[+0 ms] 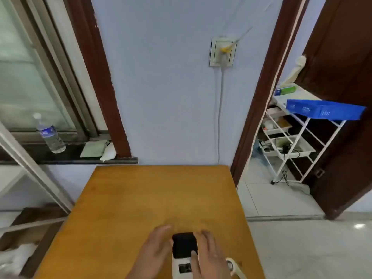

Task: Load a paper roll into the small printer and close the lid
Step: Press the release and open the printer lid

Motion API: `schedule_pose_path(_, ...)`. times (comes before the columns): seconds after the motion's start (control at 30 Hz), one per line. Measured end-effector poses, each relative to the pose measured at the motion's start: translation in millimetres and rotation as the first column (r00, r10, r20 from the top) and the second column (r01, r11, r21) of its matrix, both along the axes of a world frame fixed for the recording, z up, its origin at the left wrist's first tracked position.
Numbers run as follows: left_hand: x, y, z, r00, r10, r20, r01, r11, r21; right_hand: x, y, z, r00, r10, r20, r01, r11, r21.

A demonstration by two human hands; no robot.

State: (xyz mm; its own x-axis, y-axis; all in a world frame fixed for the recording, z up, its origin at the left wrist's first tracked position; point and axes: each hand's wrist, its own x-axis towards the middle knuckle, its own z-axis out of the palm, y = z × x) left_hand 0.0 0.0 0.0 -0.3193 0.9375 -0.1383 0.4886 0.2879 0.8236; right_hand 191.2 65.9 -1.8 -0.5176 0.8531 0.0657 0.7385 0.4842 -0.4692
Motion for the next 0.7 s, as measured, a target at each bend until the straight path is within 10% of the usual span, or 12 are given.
schedule_pose_path(0.17,15.3,7.4,-56.6,0.96,-0.034,0.277,0.011,0.996,0.085,-8.5,-13.0,-52.0,0.998,0.02,-0.061,-0.024,0.998,-0.059)
schedule_pose_path(0.37,34.9,-35.7,-88.7,0.973,-0.171,-0.152,0.196,0.967,0.163,1.3,-24.1,-96.1,0.807,-0.068,-0.587,0.039,0.997,-0.062)
schedule_pose_path(0.7,44.1,-44.0,-91.6,0.939,-0.049,-0.34,0.111,0.98,0.165,12.6,-28.8,-98.5,0.74,-0.134,-0.659,0.022,0.984,-0.176)
